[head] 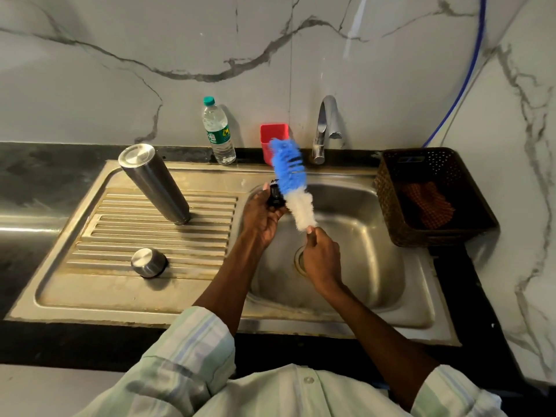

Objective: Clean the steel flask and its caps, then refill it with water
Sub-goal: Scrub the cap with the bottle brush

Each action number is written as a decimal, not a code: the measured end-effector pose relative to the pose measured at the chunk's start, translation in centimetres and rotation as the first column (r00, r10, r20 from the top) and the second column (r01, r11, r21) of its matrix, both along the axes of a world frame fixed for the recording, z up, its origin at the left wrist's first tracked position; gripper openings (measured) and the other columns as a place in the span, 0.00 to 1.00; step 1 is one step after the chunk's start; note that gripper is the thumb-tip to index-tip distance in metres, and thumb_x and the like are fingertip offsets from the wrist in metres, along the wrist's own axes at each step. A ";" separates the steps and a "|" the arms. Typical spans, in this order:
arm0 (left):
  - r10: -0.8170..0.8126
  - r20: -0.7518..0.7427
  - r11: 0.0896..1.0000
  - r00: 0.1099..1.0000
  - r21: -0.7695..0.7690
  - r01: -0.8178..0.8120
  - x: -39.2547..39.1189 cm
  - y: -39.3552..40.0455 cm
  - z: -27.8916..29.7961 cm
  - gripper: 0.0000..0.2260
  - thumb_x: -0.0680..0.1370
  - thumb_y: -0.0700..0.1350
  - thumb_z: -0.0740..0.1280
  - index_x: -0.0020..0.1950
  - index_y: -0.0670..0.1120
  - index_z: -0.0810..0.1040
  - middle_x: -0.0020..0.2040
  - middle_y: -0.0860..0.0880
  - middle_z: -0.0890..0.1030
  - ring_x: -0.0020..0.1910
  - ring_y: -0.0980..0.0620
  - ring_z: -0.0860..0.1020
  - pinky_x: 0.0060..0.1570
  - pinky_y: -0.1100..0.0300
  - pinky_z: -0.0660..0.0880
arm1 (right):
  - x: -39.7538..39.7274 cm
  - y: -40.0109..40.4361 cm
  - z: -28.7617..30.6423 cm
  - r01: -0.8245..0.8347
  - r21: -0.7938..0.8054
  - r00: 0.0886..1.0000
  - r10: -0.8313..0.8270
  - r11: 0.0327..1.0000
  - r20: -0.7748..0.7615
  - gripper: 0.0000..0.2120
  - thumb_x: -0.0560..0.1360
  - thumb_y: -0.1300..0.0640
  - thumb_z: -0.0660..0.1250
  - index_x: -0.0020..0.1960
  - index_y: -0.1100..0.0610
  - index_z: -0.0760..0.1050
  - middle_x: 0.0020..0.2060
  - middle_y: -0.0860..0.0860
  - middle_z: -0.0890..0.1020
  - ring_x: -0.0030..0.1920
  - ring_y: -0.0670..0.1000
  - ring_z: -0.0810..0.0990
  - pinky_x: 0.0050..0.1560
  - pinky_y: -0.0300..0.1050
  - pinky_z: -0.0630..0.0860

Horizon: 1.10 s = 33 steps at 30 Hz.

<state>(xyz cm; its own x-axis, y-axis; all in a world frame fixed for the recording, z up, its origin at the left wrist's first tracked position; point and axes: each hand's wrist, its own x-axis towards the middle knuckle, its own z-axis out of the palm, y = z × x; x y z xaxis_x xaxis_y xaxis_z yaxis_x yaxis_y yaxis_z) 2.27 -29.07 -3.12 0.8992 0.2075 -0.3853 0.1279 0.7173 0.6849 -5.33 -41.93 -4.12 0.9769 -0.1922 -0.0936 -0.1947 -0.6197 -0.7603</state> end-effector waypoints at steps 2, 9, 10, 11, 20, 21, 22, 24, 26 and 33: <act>0.016 -0.013 1.000 1.000 -0.002 -0.016 -0.2 -0.1 0.0 0.12 0.83 0.44 0.61 0.60 0.36 0.75 0.51 0.38 0.83 0.47 0.43 0.84 0.43 0.50 0.83 | 0.3 0.1 0.5 0.042 0.056 0.999 -0.040 0.998 -0.033 0.16 0.83 0.49 0.54 0.51 0.57 0.76 0.45 0.57 0.82 0.46 0.60 0.79 0.43 0.47 0.70; -0.019 -0.006 0.999 1.000 0.044 0.020 -0.2 0.1 -0.1 0.09 0.83 0.42 0.61 0.58 0.37 0.75 0.49 0.39 0.83 0.47 0.44 0.83 0.45 0.50 0.83 | 0.1 -0.6 -0.1 -0.032 0.009 0.999 0.032 0.999 -0.004 0.15 0.83 0.50 0.55 0.52 0.57 0.76 0.45 0.59 0.82 0.45 0.61 0.80 0.44 0.51 0.74; -0.018 -0.010 0.999 1.000 0.038 0.019 -0.3 0.0 -0.2 0.11 0.83 0.43 0.61 0.59 0.37 0.75 0.51 0.38 0.83 0.48 0.43 0.83 0.48 0.49 0.82 | 0.6 -0.4 0.2 0.010 0.051 0.999 -0.008 0.999 -0.032 0.15 0.83 0.49 0.54 0.51 0.56 0.76 0.45 0.58 0.82 0.46 0.59 0.80 0.44 0.50 0.74; -0.014 -0.011 0.999 1.000 0.032 0.014 -0.4 -0.1 -0.1 0.11 0.83 0.44 0.61 0.59 0.38 0.75 0.51 0.38 0.83 0.49 0.42 0.83 0.48 0.48 0.81 | 0.7 -0.4 0.4 0.027 0.070 0.999 -0.025 0.997 -0.029 0.16 0.83 0.49 0.54 0.51 0.56 0.76 0.45 0.57 0.82 0.46 0.59 0.80 0.44 0.49 0.74; -0.021 -0.018 0.999 1.000 0.050 0.021 -0.3 -0.1 0.1 0.11 0.84 0.43 0.60 0.60 0.37 0.75 0.53 0.37 0.81 0.52 0.42 0.81 0.46 0.50 0.82 | 0.7 0.0 0.9 0.021 0.080 0.999 -0.019 0.997 -0.031 0.16 0.83 0.51 0.54 0.50 0.58 0.77 0.44 0.55 0.82 0.45 0.57 0.79 0.41 0.45 0.68; 0.000 -0.027 0.999 1.000 0.041 0.001 -0.3 -0.1 0.0 0.12 0.83 0.44 0.61 0.61 0.37 0.75 0.54 0.37 0.81 0.52 0.41 0.81 0.46 0.50 0.82 | 0.6 0.0 0.9 0.013 0.077 1.000 -0.012 0.997 -0.012 0.16 0.83 0.51 0.55 0.49 0.58 0.77 0.44 0.56 0.83 0.44 0.57 0.79 0.42 0.46 0.69; 0.015 -0.037 0.998 0.999 0.054 -0.013 -0.2 0.1 -0.2 0.12 0.83 0.43 0.61 0.61 0.36 0.75 0.53 0.37 0.81 0.50 0.42 0.81 0.45 0.51 0.82 | 0.1 0.2 0.6 -0.018 0.049 1.000 0.017 0.999 0.013 0.15 0.83 0.50 0.55 0.49 0.58 0.76 0.43 0.56 0.83 0.43 0.58 0.79 0.41 0.48 0.71; 0.018 -0.041 0.998 0.999 0.054 -0.016 0.2 0.4 -0.2 0.09 0.82 0.39 0.61 0.57 0.36 0.77 0.47 0.39 0.82 0.44 0.44 0.81 0.43 0.52 0.81 | -1.3 0.5 0.2 -0.104 -0.018 0.994 0.105 0.994 0.039 0.14 0.83 0.50 0.56 0.48 0.57 0.75 0.40 0.58 0.82 0.41 0.59 0.79 0.39 0.50 0.72; -0.002 -0.044 0.998 0.999 0.065 0.005 0.1 0.2 -0.2 0.08 0.82 0.39 0.61 0.53 0.37 0.78 0.44 0.41 0.83 0.42 0.45 0.82 0.44 0.51 0.81 | -1.2 0.6 0.1 -0.096 0.004 0.995 0.096 0.995 0.027 0.14 0.83 0.50 0.55 0.49 0.56 0.75 0.40 0.57 0.82 0.40 0.57 0.78 0.38 0.49 0.70; 0.040 -0.054 0.998 0.998 0.048 -0.038 0.4 0.4 0.1 0.09 0.83 0.41 0.62 0.55 0.37 0.78 0.44 0.41 0.83 0.44 0.44 0.82 0.46 0.49 0.82 | -0.4 0.7 0.6 -0.085 0.032 0.996 0.084 0.996 0.019 0.14 0.83 0.49 0.55 0.49 0.56 0.75 0.40 0.54 0.81 0.40 0.56 0.78 0.38 0.47 0.71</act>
<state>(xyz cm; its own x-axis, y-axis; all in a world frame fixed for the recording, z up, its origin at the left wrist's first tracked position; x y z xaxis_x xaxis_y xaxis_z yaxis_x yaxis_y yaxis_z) 2.64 -28.65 -2.98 0.8677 0.2612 -0.4229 0.1388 0.6896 0.7108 -5.68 -41.26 -3.54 0.9910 -0.1062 -0.0812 -0.1293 -0.6081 -0.7833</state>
